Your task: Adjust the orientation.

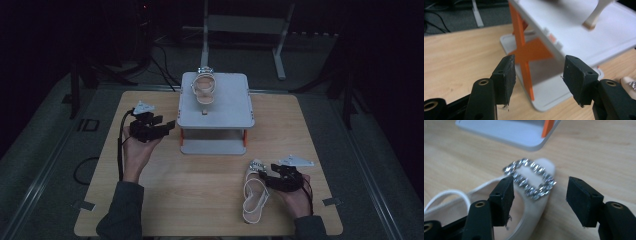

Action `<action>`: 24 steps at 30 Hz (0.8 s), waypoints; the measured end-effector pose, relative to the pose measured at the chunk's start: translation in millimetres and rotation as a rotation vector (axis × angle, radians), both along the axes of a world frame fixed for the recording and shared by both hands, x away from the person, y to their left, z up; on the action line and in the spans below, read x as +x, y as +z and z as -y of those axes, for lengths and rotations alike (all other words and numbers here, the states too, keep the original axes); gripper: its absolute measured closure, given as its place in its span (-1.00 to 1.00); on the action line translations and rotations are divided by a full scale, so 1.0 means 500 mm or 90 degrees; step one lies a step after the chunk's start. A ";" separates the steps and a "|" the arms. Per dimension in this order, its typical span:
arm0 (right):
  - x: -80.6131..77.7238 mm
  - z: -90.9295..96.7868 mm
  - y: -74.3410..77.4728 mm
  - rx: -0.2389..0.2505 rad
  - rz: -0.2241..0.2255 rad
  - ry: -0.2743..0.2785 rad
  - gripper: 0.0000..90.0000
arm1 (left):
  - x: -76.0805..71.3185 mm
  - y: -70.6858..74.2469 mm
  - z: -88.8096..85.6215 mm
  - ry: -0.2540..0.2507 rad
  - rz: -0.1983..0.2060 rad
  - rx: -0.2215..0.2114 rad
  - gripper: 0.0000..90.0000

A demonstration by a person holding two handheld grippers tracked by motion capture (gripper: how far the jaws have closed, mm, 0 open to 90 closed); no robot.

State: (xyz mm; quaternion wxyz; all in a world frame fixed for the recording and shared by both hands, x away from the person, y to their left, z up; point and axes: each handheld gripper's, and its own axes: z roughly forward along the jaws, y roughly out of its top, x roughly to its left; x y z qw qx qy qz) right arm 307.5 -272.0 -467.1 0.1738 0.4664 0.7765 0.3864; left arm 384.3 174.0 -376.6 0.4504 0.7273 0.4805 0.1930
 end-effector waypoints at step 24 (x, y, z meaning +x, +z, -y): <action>0.015 -0.002 -0.018 -0.042 -0.015 -0.021 0.13 | -0.048 -0.092 0.002 0.008 -0.034 -0.020 -0.06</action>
